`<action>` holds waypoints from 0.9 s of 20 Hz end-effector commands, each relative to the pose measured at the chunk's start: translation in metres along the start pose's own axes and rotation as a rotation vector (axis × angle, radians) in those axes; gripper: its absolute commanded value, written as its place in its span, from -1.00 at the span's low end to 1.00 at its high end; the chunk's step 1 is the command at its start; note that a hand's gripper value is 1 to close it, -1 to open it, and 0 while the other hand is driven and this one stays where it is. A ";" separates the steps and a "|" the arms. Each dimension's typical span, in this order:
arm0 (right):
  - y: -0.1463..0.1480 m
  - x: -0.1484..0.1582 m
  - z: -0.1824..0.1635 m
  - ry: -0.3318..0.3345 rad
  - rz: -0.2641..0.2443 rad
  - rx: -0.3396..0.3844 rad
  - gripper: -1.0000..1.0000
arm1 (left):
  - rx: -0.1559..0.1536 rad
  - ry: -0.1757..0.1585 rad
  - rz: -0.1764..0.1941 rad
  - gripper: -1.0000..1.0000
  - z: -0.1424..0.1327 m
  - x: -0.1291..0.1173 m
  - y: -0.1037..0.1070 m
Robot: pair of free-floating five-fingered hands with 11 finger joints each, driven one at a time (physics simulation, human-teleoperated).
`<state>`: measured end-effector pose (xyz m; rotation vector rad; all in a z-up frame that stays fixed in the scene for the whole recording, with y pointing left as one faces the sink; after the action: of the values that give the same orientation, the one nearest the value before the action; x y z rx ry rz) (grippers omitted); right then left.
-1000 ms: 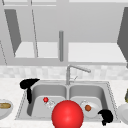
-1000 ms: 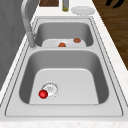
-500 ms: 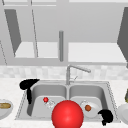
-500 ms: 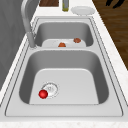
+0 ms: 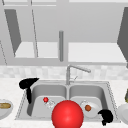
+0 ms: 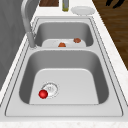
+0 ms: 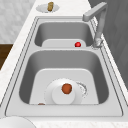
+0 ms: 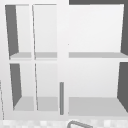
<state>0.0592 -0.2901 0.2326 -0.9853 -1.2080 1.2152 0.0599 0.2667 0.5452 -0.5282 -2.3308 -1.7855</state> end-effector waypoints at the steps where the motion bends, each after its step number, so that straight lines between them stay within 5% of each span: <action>1: 0.000 0.000 0.000 0.000 0.000 0.000 0.00 | 0.119 0.039 -0.064 -1.00 -0.003 0.006 0.005; 18: 0.000 0.000 0.000 0.000 0.000 0.000 0.00 | 0.229 -0.022 -0.055 -1.00 -0.009 0.010 0.013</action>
<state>0.0592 -0.2901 0.2326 -0.9853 -1.2080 1.2152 0.0547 0.2627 0.5622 -0.5246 -2.4502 -1.6762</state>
